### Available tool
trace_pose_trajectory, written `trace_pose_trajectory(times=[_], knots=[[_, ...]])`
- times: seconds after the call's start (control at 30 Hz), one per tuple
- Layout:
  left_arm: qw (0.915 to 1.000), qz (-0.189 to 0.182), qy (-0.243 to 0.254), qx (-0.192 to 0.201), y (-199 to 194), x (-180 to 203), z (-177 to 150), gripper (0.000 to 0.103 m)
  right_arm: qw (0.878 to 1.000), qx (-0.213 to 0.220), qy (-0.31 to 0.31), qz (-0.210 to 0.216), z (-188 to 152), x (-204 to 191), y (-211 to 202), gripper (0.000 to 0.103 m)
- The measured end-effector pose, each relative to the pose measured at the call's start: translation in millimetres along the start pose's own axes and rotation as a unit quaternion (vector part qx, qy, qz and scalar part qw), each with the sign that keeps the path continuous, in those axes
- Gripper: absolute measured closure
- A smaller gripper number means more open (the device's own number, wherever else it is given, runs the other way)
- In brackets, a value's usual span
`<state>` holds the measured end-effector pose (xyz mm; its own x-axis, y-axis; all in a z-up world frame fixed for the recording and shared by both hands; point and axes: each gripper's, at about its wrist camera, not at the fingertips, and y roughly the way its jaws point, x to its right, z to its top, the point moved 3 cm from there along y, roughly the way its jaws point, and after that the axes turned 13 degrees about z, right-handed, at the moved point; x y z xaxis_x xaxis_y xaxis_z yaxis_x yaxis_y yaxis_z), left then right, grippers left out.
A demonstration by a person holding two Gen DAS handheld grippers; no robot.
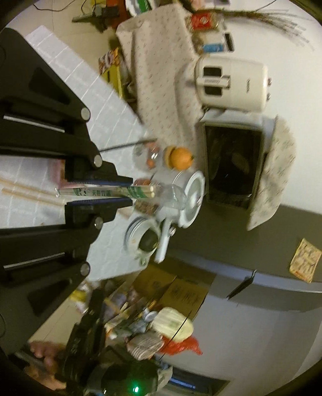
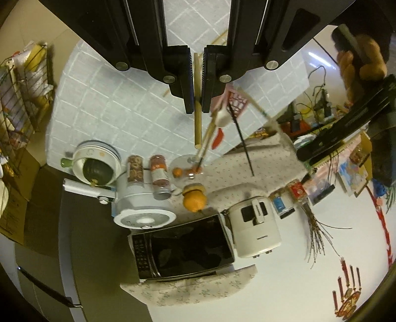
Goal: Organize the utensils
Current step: 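Lift the wrapped chopsticks and wooden stick toward the pink basket with both tools, then insert the wrapped chopsticks into the basket and open the left tool while the right tool holds its stick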
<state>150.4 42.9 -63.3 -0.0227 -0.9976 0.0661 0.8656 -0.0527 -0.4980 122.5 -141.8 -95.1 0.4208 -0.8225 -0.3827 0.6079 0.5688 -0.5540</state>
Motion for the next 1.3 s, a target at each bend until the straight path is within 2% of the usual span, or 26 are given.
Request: trace_pose_trajectory(times=[0.13,0.3,0.43,0.77,0.87,0.97,1.03,1.2,1.3], knots=[[0.9993,0.031,0.010,0.019,10.1,-3.5,-0.4,0.092,1.000,-0.003,-0.001,0.006,0.6,-7.5,5.3,0.097],[0.9982,0.057,0.016,0.010,31.6,-7.5,-8.2,0.092,1.000,-0.008,0.000,0.010,0.7,-9.2,11.8,0.097],[0.9972,0.070,0.022,-0.014,49.3,-9.4,-17.2,0.092,1.000,-0.010,0.001,0.009,-0.2,-9.8,13.5,0.097],[0.9932,0.076,0.022,-0.085,81.3,-7.3,-35.2,0.092,1.000,-0.013,0.009,0.008,-0.4,-5.5,15.5,0.097],[0.9914,0.082,0.010,-0.102,86.5,-9.6,-38.5,0.085,1.000,-0.012,0.008,0.008,0.7,-6.9,17.3,0.097],[0.9928,0.068,-0.010,-0.098,79.0,-10.3,-32.8,0.067,1.000,-0.009,0.007,0.011,3.6,-10.4,19.2,0.097],[0.9938,0.065,-0.016,-0.089,69.5,-10.3,-27.5,0.052,1.000,-0.005,0.006,0.013,6.6,-13.5,20.0,0.097],[0.9943,0.065,-0.012,-0.084,53.0,-15.2,-23.3,0.049,1.000,0.008,0.002,0.023,19.7,-25.3,24.3,0.097],[0.9933,0.070,-0.015,-0.091,46.8,-24.4,-25.1,0.044,0.999,0.019,0.000,0.029,29.7,-33.1,26.2,0.097]])
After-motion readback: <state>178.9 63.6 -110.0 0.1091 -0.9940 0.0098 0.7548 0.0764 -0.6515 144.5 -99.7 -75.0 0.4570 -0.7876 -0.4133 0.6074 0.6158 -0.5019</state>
